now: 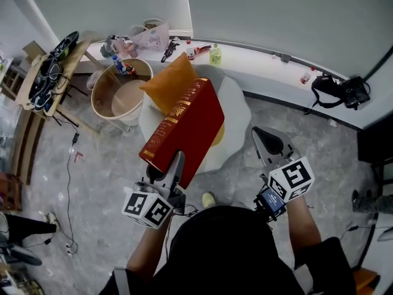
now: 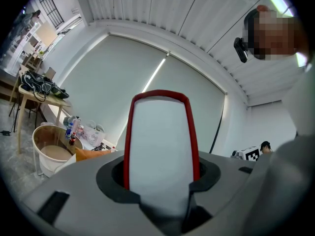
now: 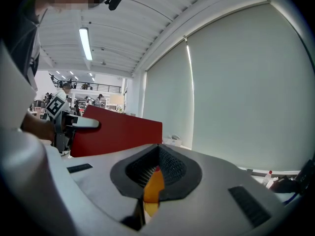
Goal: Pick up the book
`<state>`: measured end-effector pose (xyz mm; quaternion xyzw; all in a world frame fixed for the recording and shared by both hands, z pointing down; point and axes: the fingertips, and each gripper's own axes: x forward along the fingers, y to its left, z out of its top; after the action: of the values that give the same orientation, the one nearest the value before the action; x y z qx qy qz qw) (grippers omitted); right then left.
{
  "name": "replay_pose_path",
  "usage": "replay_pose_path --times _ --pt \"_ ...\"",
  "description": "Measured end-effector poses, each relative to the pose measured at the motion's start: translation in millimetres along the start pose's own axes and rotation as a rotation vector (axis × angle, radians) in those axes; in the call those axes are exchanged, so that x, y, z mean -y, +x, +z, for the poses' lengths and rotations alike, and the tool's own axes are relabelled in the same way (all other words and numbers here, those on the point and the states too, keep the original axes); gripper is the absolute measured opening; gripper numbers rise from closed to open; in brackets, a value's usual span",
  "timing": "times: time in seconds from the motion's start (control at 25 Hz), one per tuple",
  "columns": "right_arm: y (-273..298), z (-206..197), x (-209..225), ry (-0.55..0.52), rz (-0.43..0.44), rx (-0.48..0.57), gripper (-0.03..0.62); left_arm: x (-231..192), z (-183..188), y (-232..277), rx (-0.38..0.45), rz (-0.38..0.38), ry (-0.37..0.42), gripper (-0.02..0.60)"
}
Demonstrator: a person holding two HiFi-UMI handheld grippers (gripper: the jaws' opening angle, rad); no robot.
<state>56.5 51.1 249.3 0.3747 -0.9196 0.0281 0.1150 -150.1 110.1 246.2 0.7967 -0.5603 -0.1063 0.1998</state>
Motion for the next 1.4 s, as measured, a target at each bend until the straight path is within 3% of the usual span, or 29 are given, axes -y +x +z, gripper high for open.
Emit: replay_pose_path --times 0.76,1.4 --pt "-95.3 -2.1 32.0 0.01 0.002 0.034 0.012 103.5 -26.6 3.0 -0.001 -0.044 0.016 0.239" --pt "-179.4 -6.4 39.0 0.019 0.0 0.08 0.012 178.3 -55.9 -33.1 0.009 -0.026 0.041 0.239"
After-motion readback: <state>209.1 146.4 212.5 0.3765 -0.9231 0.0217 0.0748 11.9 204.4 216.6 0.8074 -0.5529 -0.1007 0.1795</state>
